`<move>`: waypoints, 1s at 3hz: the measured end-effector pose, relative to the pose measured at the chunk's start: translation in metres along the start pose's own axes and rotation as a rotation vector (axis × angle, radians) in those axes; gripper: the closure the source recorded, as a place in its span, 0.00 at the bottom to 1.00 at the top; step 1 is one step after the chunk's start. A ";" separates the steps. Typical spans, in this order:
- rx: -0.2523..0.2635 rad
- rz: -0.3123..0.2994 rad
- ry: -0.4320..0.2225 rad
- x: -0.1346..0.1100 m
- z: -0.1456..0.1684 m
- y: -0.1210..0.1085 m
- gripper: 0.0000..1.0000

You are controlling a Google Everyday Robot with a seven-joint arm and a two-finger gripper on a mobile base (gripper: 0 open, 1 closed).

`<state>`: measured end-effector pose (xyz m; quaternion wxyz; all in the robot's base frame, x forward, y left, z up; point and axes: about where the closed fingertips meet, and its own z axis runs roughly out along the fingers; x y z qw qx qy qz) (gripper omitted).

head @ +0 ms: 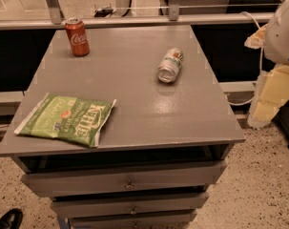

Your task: Pick coke can

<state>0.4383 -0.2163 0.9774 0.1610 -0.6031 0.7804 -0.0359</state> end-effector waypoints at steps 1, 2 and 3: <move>0.000 0.000 0.000 0.000 0.000 0.000 0.00; 0.012 0.009 -0.047 -0.014 0.010 -0.013 0.00; 0.023 0.034 -0.169 -0.058 0.040 -0.051 0.00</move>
Offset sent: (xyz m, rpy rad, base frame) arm 0.0805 0.0468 -0.0179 0.1956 -0.0828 0.0029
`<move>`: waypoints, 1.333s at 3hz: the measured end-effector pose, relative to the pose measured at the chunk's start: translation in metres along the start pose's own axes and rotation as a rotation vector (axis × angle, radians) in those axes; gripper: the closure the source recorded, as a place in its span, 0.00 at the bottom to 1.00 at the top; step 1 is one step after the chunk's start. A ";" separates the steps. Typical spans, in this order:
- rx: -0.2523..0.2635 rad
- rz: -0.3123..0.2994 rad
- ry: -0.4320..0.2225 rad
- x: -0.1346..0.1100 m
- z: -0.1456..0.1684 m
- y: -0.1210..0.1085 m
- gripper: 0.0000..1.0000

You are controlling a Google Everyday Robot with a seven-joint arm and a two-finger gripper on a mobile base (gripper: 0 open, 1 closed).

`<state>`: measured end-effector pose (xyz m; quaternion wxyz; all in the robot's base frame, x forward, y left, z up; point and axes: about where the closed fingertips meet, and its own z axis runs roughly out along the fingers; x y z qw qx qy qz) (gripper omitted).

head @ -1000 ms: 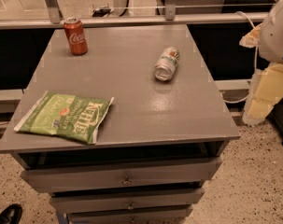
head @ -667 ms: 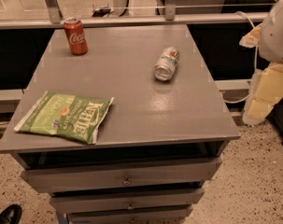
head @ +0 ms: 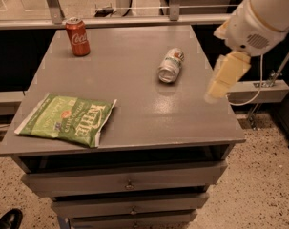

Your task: Pick coke can

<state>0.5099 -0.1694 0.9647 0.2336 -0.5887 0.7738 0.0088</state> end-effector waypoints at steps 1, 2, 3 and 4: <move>0.004 0.032 -0.115 -0.045 0.037 -0.035 0.00; 0.017 0.072 -0.243 -0.095 0.064 -0.069 0.00; 0.017 0.072 -0.243 -0.095 0.064 -0.069 0.00; 0.019 0.097 -0.327 -0.116 0.073 -0.081 0.00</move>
Offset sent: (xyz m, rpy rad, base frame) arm 0.1512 0.1239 0.0024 0.3738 -0.1033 -0.0148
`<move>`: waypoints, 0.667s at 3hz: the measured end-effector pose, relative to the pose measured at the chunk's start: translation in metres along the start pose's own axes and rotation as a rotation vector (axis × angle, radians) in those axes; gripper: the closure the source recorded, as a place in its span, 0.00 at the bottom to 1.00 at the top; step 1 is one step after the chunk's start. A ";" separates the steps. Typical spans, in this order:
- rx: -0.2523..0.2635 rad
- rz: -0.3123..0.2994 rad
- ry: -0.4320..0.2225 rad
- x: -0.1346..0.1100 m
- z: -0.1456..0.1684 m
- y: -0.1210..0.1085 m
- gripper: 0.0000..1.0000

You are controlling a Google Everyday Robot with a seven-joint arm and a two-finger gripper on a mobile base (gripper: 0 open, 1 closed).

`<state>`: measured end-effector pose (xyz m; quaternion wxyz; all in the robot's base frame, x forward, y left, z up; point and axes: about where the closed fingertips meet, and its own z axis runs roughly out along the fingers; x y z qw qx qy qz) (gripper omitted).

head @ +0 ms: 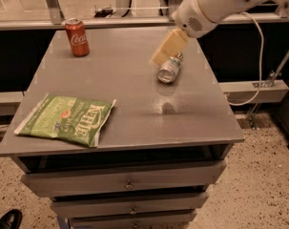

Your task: Pick coke can

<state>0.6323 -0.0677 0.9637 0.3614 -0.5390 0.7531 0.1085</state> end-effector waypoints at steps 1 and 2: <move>-0.004 0.025 -0.106 -0.033 0.038 -0.021 0.00; -0.001 0.058 -0.218 -0.093 0.097 -0.045 0.00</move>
Offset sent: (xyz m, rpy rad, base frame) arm 0.1482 0.1613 0.0127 0.3202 -0.0707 0.0094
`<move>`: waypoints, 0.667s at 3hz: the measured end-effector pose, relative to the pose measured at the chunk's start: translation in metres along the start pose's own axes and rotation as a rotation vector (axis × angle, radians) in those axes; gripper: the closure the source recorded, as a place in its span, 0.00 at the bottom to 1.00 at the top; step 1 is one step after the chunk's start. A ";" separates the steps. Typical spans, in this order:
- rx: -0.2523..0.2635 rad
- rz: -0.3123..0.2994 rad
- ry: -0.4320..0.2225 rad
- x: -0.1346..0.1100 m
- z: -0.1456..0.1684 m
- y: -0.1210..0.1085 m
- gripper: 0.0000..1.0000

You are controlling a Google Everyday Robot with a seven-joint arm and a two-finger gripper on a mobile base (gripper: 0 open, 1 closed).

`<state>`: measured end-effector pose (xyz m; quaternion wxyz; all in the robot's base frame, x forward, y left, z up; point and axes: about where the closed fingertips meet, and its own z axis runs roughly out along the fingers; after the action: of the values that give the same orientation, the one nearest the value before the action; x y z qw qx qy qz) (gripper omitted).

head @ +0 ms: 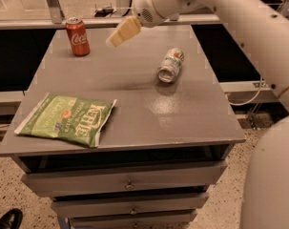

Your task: Pick coke can

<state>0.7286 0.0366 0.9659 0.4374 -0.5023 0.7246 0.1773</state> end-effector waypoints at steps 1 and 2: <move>0.019 0.007 -0.070 -0.028 0.047 -0.005 0.00; 0.038 0.009 -0.117 -0.046 0.098 -0.003 0.00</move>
Offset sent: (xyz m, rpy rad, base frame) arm 0.0854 0.1512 -0.0309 0.1610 -0.1246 -0.0435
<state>0.7808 0.1303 0.9497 0.4876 -0.4795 0.7031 0.1948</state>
